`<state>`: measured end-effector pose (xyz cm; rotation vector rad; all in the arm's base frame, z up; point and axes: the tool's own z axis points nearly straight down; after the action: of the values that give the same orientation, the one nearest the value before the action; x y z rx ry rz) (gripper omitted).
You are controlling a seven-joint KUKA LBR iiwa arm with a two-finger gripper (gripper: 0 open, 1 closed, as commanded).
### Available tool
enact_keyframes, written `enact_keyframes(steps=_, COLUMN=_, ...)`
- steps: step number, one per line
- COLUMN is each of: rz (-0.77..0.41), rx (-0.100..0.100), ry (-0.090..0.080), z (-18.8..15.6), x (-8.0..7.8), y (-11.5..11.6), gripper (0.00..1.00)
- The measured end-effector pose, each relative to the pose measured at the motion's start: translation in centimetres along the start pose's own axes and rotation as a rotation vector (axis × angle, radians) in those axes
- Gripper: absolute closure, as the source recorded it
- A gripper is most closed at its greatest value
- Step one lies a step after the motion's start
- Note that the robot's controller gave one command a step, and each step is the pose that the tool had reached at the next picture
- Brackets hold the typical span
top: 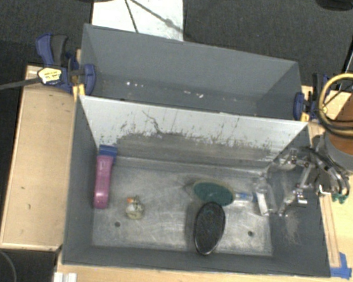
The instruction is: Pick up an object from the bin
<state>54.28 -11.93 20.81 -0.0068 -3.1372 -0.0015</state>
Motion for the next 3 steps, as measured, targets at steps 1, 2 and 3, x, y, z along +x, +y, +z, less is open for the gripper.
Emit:
enact_keyframes(steps=1, rz=-0.15, rx=0.002, ry=-0.013, z=13.7, x=-2.7, y=1.6, gripper=0.0)
enact_keyframes(steps=2, rz=0.078, rx=0.001, ry=-0.011, z=10.6, x=-4.3, y=-1.6, gripper=0.0)
enact_keyframes(steps=3, rz=0.317, rx=-0.001, ry=-0.005, z=10.7, x=0.2, y=-0.2, gripper=0.0)
